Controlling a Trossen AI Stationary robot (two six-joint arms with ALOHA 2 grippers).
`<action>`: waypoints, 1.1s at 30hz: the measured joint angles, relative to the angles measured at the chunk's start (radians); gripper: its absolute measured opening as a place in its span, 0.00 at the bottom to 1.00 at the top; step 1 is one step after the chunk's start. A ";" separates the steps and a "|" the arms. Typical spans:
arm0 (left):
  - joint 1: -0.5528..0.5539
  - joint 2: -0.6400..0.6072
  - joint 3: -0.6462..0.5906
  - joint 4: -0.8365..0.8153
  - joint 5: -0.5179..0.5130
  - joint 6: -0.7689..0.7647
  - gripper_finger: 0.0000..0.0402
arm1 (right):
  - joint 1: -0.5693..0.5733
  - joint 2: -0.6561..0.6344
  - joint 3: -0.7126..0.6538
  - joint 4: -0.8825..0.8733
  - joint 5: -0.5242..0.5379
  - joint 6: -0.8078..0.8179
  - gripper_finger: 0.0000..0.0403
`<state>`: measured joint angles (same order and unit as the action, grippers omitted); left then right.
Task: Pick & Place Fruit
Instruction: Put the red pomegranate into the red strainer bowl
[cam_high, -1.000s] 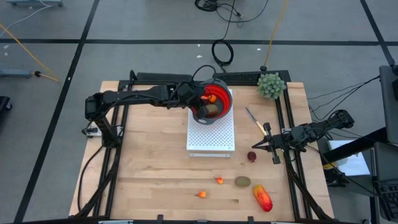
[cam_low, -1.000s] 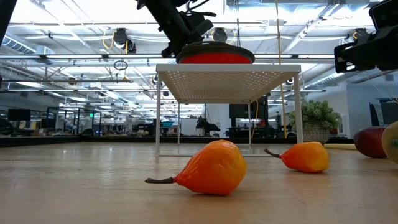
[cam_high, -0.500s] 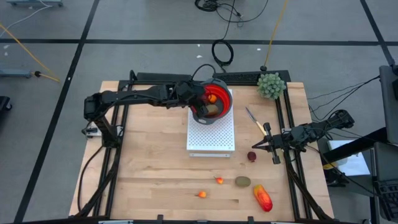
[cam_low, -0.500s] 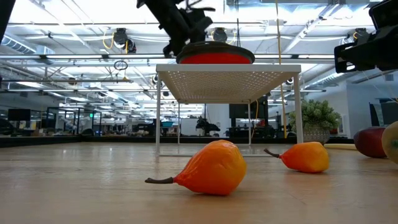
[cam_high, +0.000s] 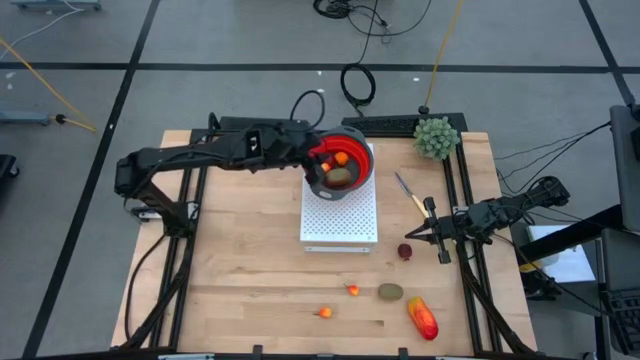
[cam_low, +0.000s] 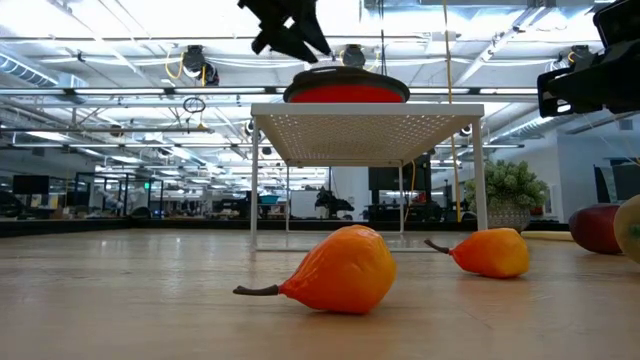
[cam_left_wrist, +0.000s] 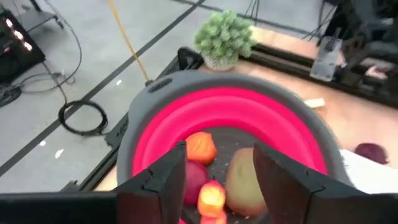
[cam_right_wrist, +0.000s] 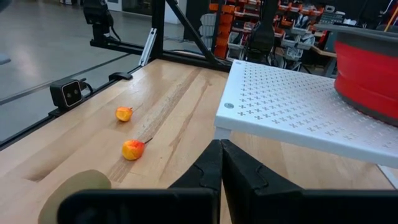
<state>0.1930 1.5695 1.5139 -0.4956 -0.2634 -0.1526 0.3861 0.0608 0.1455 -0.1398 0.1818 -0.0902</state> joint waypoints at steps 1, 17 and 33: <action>-0.005 -0.006 0.000 -0.001 0.000 -0.001 0.43 | 0.000 0.000 0.000 0.000 -0.001 0.000 0.00; -0.033 -0.022 0.000 -0.059 0.106 0.011 0.02 | 0.000 0.000 0.000 -0.003 -0.003 0.082 0.00; -0.084 -0.130 -0.227 0.125 0.071 0.003 0.01 | 0.000 0.000 0.001 -0.014 -0.003 0.123 0.00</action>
<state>0.1086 1.4399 1.2867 -0.3710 -0.1921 -0.1493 0.3859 0.0612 0.1463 -0.1538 0.1783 0.0328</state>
